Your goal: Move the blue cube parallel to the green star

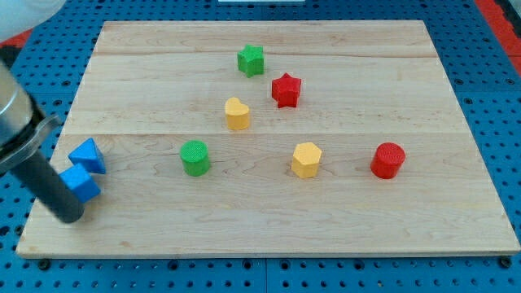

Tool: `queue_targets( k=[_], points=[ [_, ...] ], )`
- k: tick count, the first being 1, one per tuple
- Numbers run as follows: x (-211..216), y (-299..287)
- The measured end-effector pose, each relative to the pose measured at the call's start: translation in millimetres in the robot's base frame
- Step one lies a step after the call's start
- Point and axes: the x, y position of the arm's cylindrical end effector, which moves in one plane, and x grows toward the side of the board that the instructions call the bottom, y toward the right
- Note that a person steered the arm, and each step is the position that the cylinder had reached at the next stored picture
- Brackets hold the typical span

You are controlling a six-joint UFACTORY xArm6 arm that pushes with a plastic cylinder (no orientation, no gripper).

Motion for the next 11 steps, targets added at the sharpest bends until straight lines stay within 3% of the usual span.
queue_targets(
  k=[2, 3, 4, 5, 7, 10, 11],
  points=[
    [-44, 2],
    [-9, 25],
    [-6, -47],
    [-22, -78],
    [-75, -44],
    [-43, -20],
    [-69, -6]
  ],
)
